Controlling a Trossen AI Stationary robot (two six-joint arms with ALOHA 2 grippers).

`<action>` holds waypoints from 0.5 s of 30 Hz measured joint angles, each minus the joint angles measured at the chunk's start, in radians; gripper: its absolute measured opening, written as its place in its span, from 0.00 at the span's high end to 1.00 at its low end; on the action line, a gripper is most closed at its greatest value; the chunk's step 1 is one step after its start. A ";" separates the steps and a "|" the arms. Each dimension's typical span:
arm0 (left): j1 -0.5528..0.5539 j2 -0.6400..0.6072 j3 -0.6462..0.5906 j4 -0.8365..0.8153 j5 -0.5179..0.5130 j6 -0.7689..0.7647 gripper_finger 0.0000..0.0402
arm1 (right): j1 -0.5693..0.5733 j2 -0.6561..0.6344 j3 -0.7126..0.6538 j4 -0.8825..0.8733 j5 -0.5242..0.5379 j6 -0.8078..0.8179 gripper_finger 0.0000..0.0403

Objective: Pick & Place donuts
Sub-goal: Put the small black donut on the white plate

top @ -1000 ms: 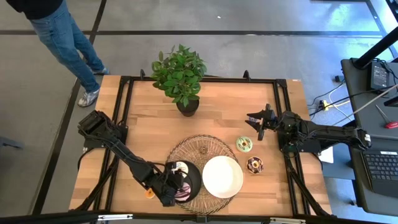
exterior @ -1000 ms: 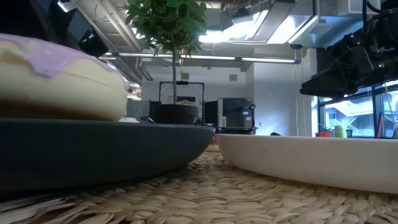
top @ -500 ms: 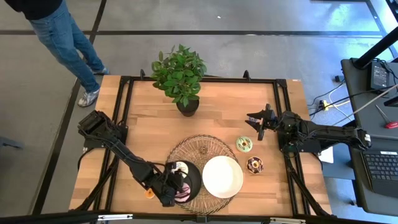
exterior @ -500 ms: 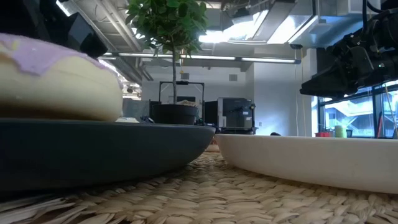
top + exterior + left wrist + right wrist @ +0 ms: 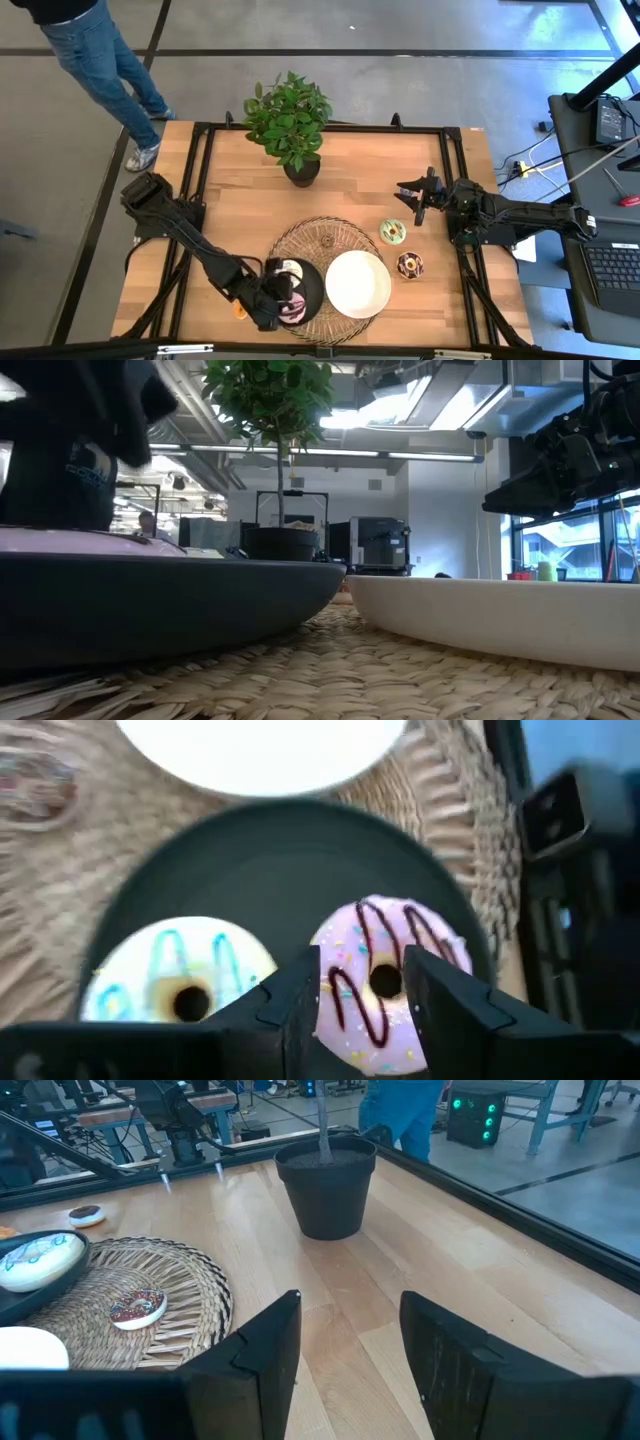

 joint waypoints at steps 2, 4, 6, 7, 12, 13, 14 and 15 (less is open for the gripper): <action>0.000 -0.038 0.000 -0.072 -0.044 -0.079 0.65 | 0.000 0.000 0.000 0.000 0.000 0.000 0.57; 0.000 -0.068 0.000 -0.168 -0.103 -0.192 0.65 | 0.000 0.000 0.000 0.000 0.000 0.000 0.57; 0.000 -0.092 0.000 -0.279 -0.140 -0.307 0.65 | 0.000 0.000 0.000 0.000 0.000 0.000 0.57; 0.000 -0.102 0.000 -0.331 -0.143 -0.365 0.65 | 0.000 0.000 0.000 0.000 0.000 0.000 0.57; -0.006 -0.116 0.000 -0.601 -0.085 -0.703 0.65 | 0.000 0.000 0.000 0.000 0.000 0.000 0.57; -0.011 -0.115 -0.001 -0.647 -0.067 -0.767 0.66 | 0.000 0.000 0.000 0.000 0.000 -0.001 0.57; -0.015 -0.115 -0.008 -0.672 -0.043 -0.821 0.66 | 0.000 0.000 0.000 0.000 0.000 -0.001 0.57; -0.018 -0.113 -0.019 -0.684 -0.019 -0.868 0.66 | 0.000 0.000 0.000 0.000 0.000 -0.001 0.57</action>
